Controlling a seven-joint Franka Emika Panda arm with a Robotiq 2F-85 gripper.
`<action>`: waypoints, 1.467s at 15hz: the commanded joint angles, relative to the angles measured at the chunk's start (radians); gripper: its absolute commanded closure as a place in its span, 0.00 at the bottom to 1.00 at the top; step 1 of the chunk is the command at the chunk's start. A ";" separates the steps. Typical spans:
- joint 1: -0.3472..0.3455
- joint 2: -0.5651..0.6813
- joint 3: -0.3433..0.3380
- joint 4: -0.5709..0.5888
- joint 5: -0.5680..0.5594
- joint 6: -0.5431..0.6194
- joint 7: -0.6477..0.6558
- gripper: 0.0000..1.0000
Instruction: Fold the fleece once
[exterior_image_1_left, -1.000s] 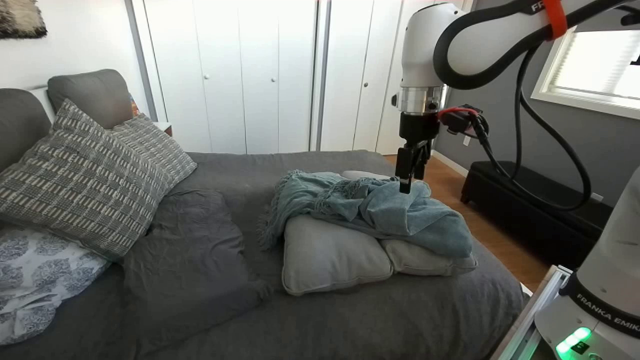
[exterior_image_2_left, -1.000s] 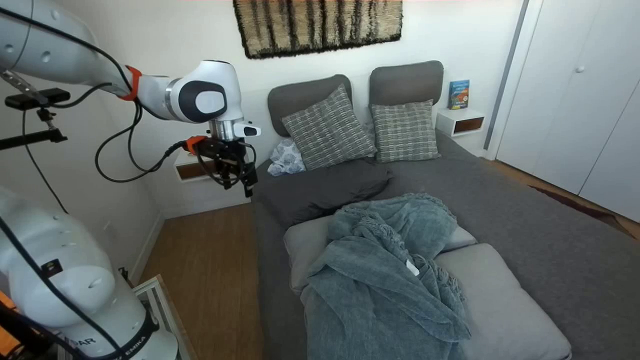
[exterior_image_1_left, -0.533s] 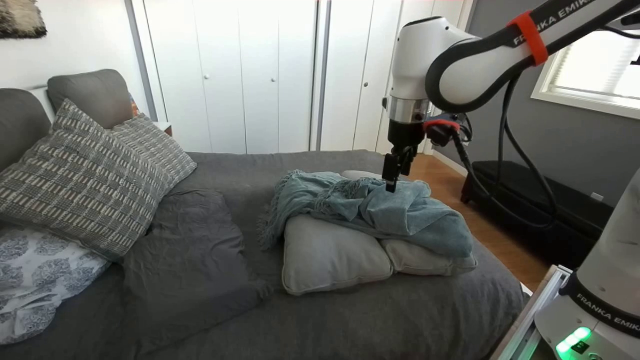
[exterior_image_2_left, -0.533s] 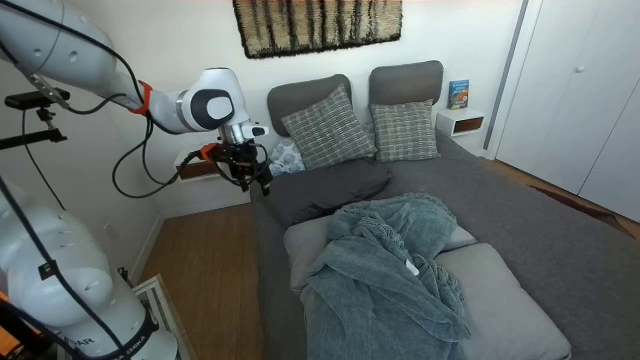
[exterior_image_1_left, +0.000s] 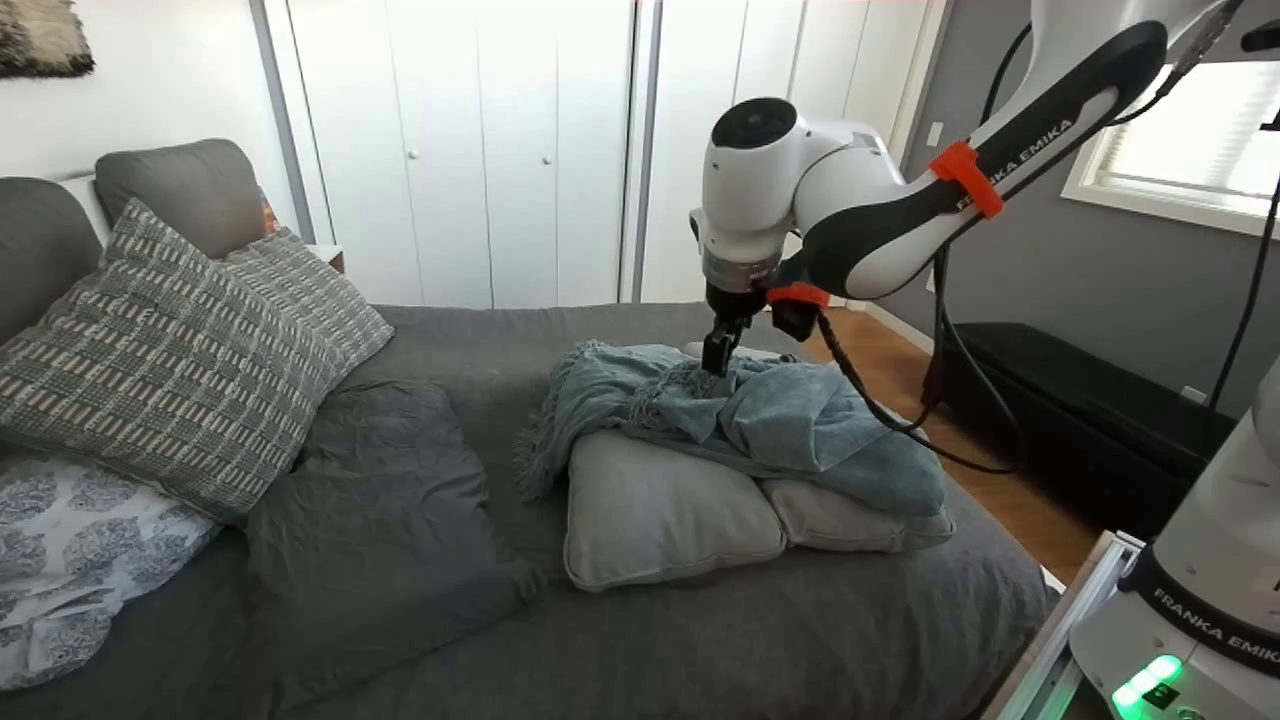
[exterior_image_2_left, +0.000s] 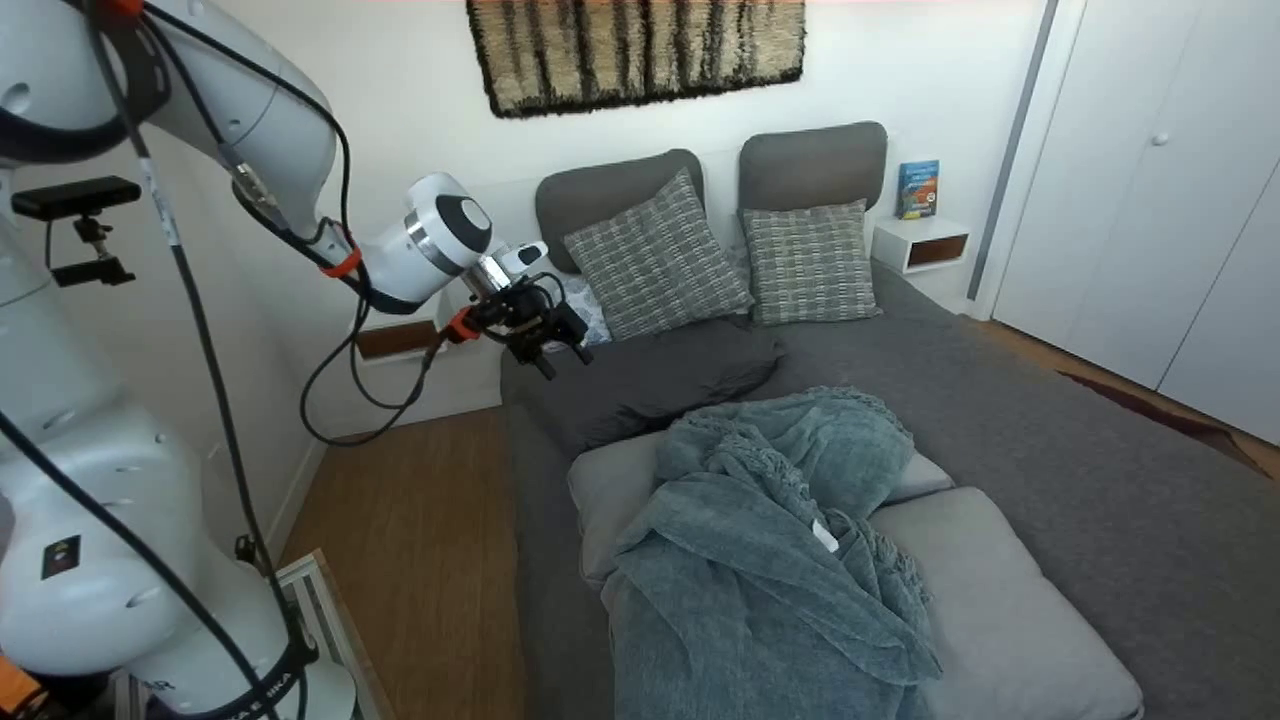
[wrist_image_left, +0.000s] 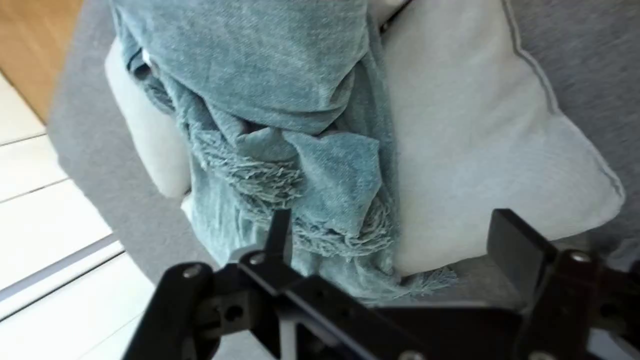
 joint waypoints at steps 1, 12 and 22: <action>0.148 0.125 -0.107 0.118 -0.269 -0.110 0.189 0.00; 0.253 0.324 -0.224 0.189 -0.542 -0.150 0.443 0.00; 0.264 0.570 -0.287 0.349 -0.628 -0.084 0.453 0.00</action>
